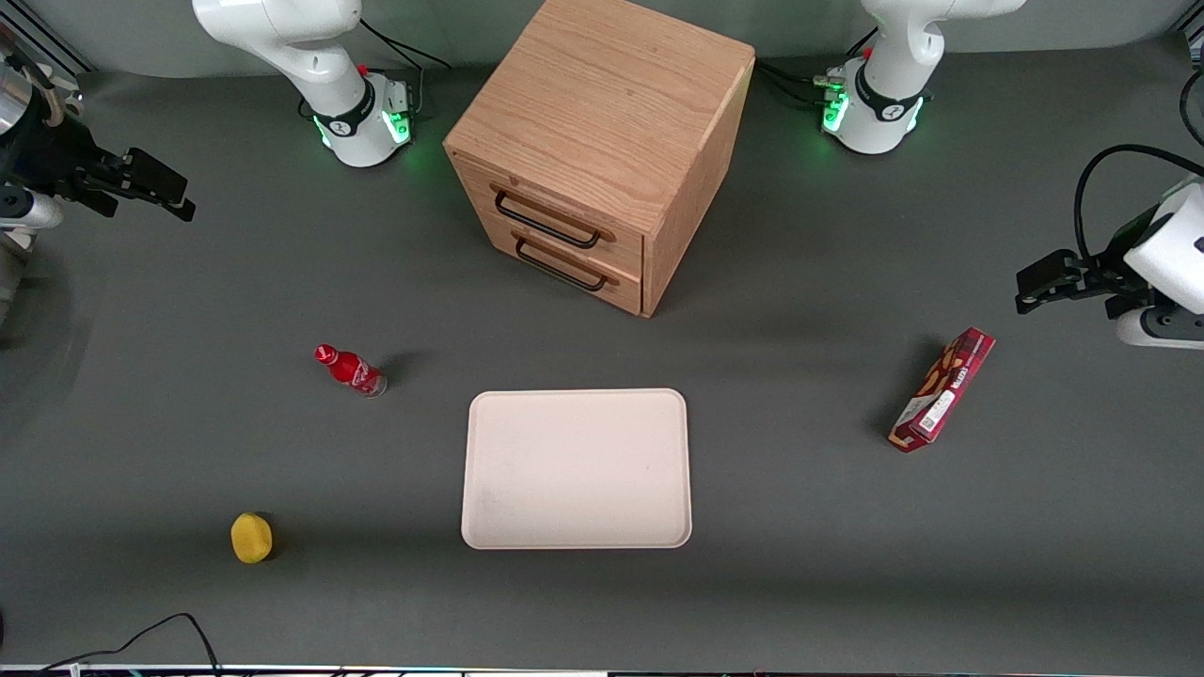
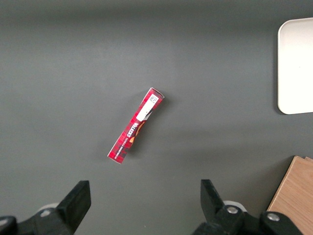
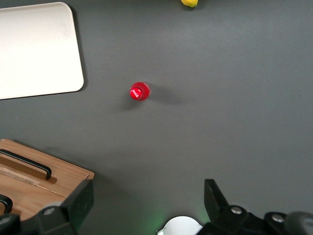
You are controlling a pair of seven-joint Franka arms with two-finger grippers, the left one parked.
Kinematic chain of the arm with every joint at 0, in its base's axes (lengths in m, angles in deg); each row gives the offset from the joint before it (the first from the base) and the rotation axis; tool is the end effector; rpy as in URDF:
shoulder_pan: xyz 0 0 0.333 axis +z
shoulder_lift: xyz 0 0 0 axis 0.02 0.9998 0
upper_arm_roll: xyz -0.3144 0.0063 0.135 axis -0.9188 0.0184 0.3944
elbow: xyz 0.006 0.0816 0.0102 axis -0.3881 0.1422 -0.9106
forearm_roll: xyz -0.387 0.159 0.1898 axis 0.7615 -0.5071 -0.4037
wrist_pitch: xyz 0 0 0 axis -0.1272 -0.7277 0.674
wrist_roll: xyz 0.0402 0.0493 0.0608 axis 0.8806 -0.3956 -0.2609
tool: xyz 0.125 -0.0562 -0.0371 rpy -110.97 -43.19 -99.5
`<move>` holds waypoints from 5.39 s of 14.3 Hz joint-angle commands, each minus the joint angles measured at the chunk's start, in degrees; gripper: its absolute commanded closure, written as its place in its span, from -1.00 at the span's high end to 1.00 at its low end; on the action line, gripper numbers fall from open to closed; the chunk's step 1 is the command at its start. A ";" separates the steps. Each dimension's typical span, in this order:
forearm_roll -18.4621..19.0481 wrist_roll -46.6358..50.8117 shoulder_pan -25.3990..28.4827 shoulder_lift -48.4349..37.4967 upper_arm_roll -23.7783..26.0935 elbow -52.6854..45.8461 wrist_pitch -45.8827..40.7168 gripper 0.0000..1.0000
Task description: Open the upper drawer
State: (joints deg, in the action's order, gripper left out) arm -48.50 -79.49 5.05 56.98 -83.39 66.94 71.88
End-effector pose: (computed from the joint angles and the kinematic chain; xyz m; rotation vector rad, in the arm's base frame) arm 0.5508 0.0269 0.6453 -3.1300 0.1860 0.0717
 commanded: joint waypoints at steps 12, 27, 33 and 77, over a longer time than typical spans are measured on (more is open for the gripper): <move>-4.50 0.81 1.55 1.00 8.30 -6.77 -4.77 1.00; -19.81 -33.63 1.55 20.25 26.32 -4.77 6.71 1.00; -21.48 -34.08 1.55 19.64 30.02 6.66 18.50 1.00; -11.72 -42.77 1.28 42.48 18.96 -16.26 19.84 1.00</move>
State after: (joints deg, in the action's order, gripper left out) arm -61.07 -119.99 6.00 97.29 -62.76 54.54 93.20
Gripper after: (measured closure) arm 0.000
